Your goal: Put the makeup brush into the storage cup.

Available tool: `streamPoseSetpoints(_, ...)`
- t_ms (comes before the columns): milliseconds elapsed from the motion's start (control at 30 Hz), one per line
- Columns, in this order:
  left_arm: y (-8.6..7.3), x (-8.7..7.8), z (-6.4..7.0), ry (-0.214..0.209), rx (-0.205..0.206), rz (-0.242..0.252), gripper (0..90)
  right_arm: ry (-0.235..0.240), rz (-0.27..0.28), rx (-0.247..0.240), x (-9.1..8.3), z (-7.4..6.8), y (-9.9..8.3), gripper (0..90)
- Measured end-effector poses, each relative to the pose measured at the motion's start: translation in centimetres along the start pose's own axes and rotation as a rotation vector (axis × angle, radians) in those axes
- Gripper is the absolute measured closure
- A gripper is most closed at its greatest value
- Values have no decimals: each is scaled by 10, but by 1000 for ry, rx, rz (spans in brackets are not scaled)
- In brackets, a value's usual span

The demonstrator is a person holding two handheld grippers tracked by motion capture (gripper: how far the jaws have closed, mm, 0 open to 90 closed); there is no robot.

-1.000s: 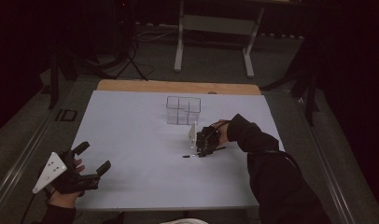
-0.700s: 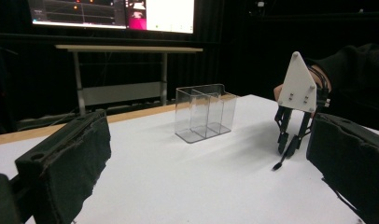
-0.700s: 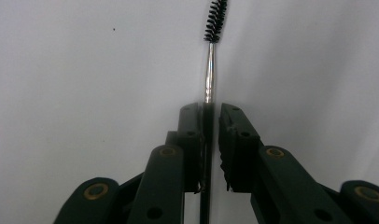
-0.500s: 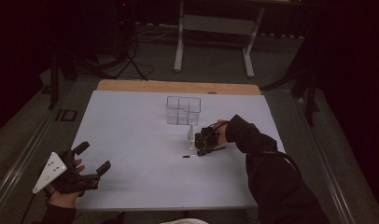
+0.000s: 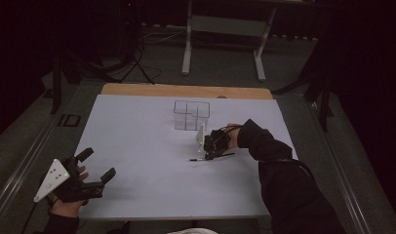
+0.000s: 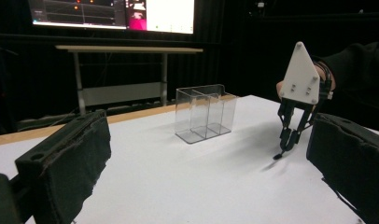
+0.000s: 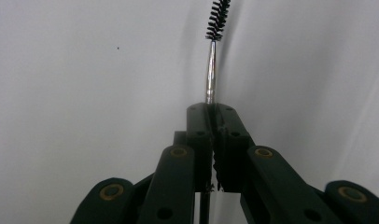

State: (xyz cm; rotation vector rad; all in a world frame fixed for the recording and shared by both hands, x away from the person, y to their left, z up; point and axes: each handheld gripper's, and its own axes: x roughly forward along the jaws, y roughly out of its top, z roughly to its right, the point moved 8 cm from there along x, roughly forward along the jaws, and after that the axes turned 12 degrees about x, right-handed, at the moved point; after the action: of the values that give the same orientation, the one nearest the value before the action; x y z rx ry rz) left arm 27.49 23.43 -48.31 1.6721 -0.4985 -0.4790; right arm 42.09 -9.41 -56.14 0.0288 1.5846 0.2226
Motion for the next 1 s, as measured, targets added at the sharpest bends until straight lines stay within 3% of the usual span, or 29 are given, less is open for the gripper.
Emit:
streamPoseSetpoints(333, 0, 1, 1, -1, 3, -1, 5, -27, 72, 54, -20, 1, -4, 855)
streamPoseSetpoints(467, 0, 1, 1, -3, 5, -4, 5, -62, 149, 75, -30, 4, -3, 855)
streamPoseSetpoints(733, 0, 2, 3, -13, -8, -12, 5, -70, 284, 192, -48, 5, -7, 855)
streamPoseSetpoints(867, -2, 5, 8, -35, -6, -27, 5, -56, 402, 263, -55, 3, -8, 855)
streamPoseSetpoints(1000, -2, 9, 11, -49, -9, -28, 6, -79, 457, 294, -55, 1, -10, 855)
